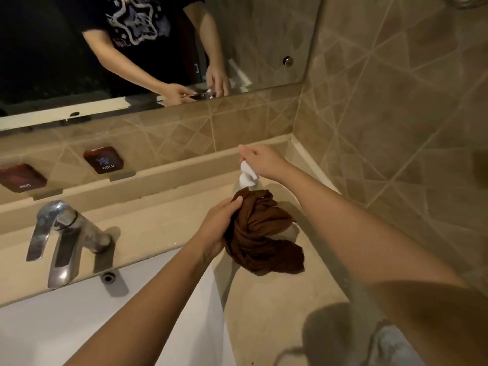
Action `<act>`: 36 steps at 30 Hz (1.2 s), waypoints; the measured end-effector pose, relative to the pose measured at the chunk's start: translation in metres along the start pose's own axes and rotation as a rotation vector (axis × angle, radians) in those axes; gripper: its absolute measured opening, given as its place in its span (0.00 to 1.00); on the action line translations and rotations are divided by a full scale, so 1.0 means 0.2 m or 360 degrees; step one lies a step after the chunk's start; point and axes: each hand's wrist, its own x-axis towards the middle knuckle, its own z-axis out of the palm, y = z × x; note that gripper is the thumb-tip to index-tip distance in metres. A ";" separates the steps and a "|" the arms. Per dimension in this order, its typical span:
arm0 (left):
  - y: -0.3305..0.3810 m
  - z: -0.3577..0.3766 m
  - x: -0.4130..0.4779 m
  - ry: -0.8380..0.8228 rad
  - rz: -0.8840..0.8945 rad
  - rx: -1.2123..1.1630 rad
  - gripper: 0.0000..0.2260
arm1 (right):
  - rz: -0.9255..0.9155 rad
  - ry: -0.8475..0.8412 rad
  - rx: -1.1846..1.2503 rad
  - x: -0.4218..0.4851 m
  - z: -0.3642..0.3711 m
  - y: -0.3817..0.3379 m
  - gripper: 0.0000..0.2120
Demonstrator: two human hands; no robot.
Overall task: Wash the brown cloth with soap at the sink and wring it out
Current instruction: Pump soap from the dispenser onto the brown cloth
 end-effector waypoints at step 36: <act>0.03 0.04 0.12 -0.0126 -0.0089 -0.0076 0.12 | 0.0230 -0.0190 0.0115 0.19 0.14 0.14 0.29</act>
